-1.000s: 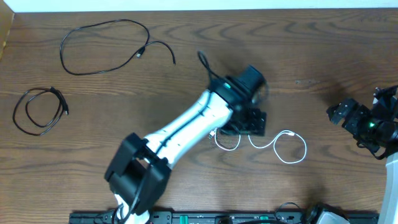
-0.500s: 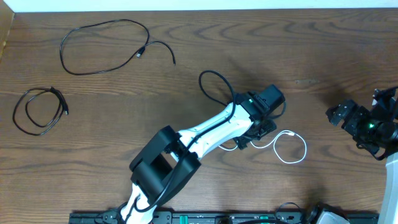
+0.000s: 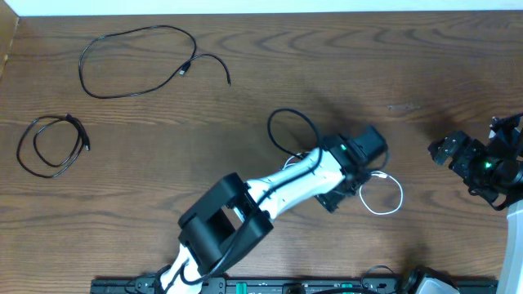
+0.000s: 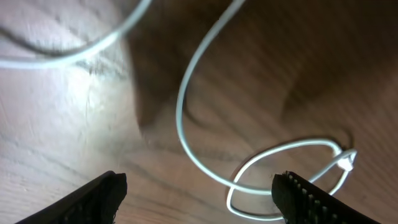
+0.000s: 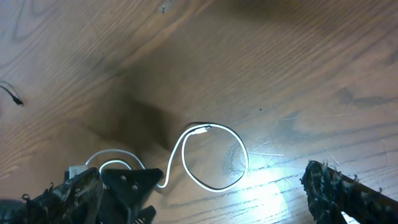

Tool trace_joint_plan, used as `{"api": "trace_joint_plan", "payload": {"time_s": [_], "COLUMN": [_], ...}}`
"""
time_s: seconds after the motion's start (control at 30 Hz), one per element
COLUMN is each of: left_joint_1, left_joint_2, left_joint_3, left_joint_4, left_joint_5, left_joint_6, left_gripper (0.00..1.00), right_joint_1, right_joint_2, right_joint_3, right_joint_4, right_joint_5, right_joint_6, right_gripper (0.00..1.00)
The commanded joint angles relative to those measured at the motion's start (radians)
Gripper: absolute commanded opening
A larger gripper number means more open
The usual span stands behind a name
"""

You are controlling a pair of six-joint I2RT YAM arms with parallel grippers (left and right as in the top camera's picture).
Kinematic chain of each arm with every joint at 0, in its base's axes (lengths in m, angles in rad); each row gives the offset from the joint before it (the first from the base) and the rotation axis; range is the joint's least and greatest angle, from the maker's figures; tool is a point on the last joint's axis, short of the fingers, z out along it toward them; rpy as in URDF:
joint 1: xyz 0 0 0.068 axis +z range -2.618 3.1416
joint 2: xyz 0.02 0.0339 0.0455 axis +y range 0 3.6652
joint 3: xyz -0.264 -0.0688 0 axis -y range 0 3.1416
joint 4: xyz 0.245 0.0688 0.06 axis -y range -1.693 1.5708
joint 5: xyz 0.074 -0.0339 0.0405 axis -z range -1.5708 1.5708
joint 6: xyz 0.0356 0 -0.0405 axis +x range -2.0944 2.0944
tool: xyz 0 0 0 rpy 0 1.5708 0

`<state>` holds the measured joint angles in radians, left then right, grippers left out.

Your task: Untangle cables

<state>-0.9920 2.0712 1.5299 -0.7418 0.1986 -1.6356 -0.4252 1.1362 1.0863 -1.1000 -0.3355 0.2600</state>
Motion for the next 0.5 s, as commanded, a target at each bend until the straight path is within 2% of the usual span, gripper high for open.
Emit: {"api": "trace_joint_plan", "payload": {"time_s": [0.0,0.2,0.47], "left_joint_1": [-0.004,-0.004,-0.002], "left_joint_2": [0.016,0.022,0.023], "left_joint_3": [-0.004,-0.038,-0.048], "left_joint_4": [-0.004,0.008,0.063], "left_joint_5": [-0.079,-0.114,-0.139], "left_joint_6": [-0.051,-0.135,-0.147], "left_gripper": [0.74,0.74,0.72], "right_joint_1": [-0.007,-0.007,-0.007], "right_joint_2": [-0.005,-0.005,-0.005], "right_joint_3": [-0.002,-0.002,-0.002], "right_joint_4": [-0.003,-0.005,-0.006], "right_joint_5": [0.008,0.004,-0.015], "right_joint_6": [0.009,0.009,0.009], "right_gripper": [0.99,0.99,0.99]}}
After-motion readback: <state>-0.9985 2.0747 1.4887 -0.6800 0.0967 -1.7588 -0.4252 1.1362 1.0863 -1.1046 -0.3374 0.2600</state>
